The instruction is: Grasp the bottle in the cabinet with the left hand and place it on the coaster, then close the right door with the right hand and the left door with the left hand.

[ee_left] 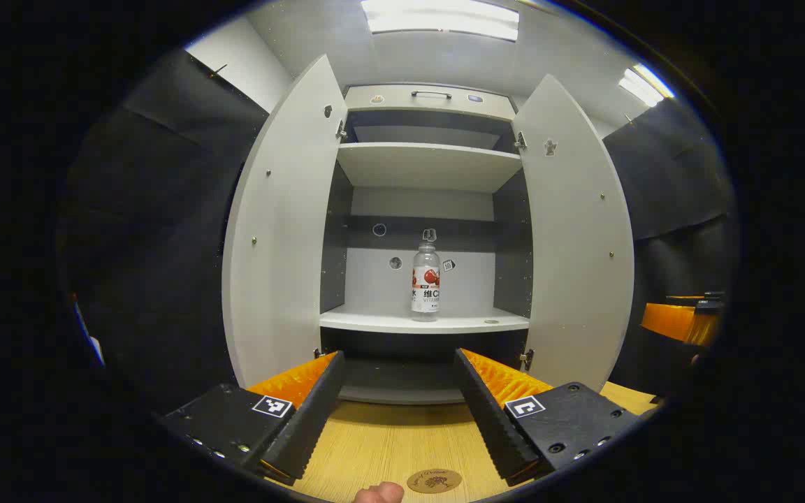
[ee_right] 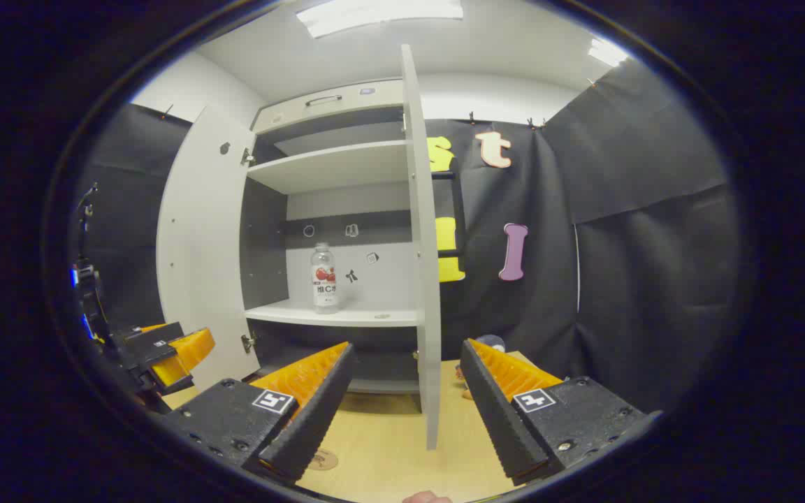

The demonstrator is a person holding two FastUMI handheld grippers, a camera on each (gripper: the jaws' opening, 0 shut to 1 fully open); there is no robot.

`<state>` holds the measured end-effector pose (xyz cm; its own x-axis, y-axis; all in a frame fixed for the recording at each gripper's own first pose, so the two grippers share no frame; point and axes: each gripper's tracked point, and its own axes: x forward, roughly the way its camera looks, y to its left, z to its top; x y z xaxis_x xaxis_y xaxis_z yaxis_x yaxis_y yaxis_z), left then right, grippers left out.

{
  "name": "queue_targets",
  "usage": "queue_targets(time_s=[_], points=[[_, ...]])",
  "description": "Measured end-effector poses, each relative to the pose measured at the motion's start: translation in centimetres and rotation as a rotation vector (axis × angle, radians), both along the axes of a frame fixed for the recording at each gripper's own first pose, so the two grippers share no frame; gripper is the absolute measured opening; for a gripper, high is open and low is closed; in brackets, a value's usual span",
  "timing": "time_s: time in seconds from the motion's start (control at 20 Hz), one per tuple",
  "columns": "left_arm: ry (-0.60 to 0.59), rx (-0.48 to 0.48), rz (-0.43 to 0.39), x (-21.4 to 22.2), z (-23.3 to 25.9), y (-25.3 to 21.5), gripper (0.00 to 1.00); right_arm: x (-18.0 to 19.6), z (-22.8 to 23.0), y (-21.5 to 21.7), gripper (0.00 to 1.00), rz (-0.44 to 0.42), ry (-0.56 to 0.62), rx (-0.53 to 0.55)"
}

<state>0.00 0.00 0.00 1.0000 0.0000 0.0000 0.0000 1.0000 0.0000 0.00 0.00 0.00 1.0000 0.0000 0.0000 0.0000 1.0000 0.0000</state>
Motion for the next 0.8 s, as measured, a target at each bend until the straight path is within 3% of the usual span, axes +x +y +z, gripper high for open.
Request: queue_targets(time_s=[0.05, 0.15, 0.8], points=[[-0.008, -0.001, 0.010, 0.1, 0.2, 0.3, 0.90, 0.2, -0.1, 0.2, 0.99, 0.001, 0.004, -0.005], [-0.013, 0.003, 0.011, 0.5, 0.3, 0.5, 0.95, 0.6, -0.1, 0.7, 0.99, 0.011, 0.005, -0.010], [-0.038, 0.015, -0.002, 1.4, 0.8, 0.9, 0.95, 1.2, -0.1, 1.9, 0.99, 0.021, 0.000, -0.008]])
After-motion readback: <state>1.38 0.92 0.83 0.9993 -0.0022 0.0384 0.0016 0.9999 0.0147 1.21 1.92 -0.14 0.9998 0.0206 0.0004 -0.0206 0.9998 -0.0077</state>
